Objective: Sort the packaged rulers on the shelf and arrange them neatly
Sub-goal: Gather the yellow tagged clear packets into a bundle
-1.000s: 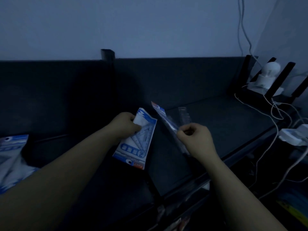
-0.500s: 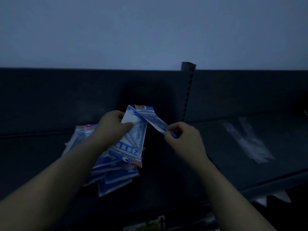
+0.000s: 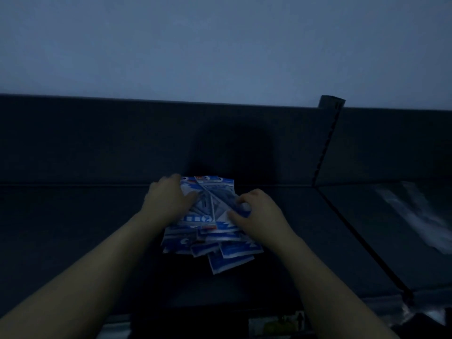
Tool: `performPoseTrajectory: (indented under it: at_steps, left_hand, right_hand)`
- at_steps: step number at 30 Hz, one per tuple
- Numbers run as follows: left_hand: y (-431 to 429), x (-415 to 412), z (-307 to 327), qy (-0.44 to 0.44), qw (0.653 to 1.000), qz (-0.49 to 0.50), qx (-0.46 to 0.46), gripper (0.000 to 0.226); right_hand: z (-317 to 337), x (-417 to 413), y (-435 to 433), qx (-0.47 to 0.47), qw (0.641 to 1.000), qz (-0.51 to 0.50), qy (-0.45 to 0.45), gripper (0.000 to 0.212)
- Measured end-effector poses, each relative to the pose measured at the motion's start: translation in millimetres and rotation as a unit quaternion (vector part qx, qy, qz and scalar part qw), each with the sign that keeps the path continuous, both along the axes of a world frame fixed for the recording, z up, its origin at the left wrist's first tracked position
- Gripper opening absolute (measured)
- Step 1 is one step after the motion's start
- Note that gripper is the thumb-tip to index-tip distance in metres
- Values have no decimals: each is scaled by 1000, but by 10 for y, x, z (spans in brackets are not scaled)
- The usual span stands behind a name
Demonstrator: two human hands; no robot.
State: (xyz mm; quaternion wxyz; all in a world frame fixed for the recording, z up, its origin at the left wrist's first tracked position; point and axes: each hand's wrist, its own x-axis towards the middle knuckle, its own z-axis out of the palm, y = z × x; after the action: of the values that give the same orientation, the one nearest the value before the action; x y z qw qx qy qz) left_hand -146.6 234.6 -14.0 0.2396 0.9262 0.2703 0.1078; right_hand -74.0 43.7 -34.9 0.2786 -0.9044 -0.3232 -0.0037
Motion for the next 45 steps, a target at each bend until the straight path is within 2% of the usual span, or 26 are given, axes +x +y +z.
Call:
performPoseTrajectory:
  at_steps: [3, 8, 16, 19, 24, 27, 30, 31, 35, 37, 39, 41, 43, 45]
  left_hand:
    - [-88, -26, 93, 14, 992, -16, 123, 66]
    - [-402, 69, 319, 8, 978, -90, 186, 57]
    - [-1221, 643, 409, -26, 972, -180, 149, 53]
    - [-1588, 955, 385, -26, 971, -228, 65, 57]
    - [-2258, 1493, 317, -30, 956, -291, -26, 49]
    - [-2665, 1789, 224, 3, 947, -315, -67, 43]
    - [-3014, 2063, 82, 34, 942, -326, -73, 28]
    - [-3117, 2142, 36, 41, 941, -327, -80, 28]
    - [-3449, 2358, -127, 58, 936, -326, -119, 26]
    - [-3581, 2425, -191, 60, 932, -333, -132, 20]
    - [-3675, 2483, -232, 64, 931, -336, -126, 25]
    - [-3738, 2555, -265, 55, 935, -328, -124, 37]
    - [-3775, 2635, -304, 52, 937, -323, -122, 53]
    - [-3808, 2685, -324, 58, 941, -319, -93, 66]
  right_hand:
    - [16, 38, -93, 24, 999, -7, -24, 41]
    - [88, 136, -359, 35, 997, -46, -44, 50]
    - [172, 490, -1278, 14, 987, -143, -67, 47]
    - [178, 677, -1723, 13, 980, -192, -54, 46]
    - [156, 1039, -2505, -11, 962, -271, -21, 39]
    - [147, 1263, -2921, -54, 959, -278, 16, 36]
    - [101, 1507, -3201, -91, 953, -284, 54, 57]
    - [59, 1591, -3280, -106, 952, -281, 60, 57]
    - [-161, 1841, -3529, -130, 951, -265, 90, 35]
    - [-227, 1849, -3559, -140, 959, -234, 76, 33]
    - [-210, 1781, -3540, -121, 971, -190, 83, 37]
    - [-180, 1742, -3544, -56, 979, -164, 111, 32]
    - [-113, 1712, -3573, 23, 971, -200, 129, 23]
    - [-47, 1713, -3617, 35, 959, -259, 112, 21]
